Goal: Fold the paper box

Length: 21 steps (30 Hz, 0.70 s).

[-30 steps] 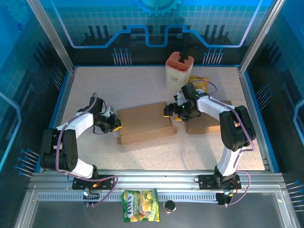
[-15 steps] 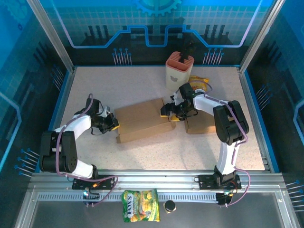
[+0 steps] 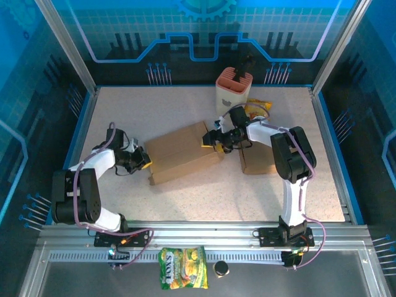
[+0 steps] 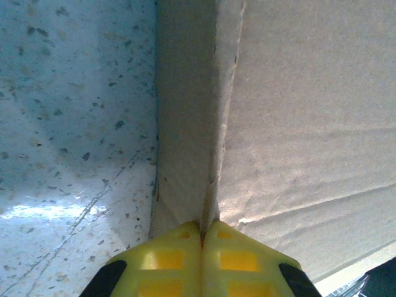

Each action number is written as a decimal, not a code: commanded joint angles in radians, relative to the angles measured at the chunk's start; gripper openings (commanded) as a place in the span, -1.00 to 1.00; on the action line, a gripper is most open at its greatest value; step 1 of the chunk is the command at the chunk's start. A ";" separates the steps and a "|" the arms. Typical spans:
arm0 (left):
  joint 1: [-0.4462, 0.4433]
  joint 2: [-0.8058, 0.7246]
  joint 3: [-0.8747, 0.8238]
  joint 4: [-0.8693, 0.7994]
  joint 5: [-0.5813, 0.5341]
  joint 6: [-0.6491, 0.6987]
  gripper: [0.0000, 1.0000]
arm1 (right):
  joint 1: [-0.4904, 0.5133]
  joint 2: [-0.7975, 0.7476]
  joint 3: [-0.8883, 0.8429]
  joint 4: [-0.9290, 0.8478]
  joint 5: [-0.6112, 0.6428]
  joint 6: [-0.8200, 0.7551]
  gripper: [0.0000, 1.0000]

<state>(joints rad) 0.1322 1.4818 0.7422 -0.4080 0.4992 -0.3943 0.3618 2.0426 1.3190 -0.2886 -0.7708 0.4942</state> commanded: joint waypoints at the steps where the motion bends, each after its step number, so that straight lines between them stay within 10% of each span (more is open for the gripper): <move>1: 0.029 0.067 -0.057 -0.065 -0.150 -0.010 -0.92 | 0.034 0.022 0.019 0.117 -0.092 0.069 0.65; 11: 0.032 0.089 -0.016 -0.058 -0.135 0.006 -0.89 | 0.041 -0.067 -0.071 0.363 -0.114 0.270 0.34; 21: -0.064 -0.350 0.046 0.196 -0.042 0.056 -0.07 | 0.039 -0.200 -0.186 0.422 -0.049 0.657 0.09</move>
<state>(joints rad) 0.1238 1.2083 0.7261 -0.3290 0.4400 -0.3817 0.3985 1.9072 1.1664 0.0986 -0.8364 0.9634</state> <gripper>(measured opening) 0.460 0.554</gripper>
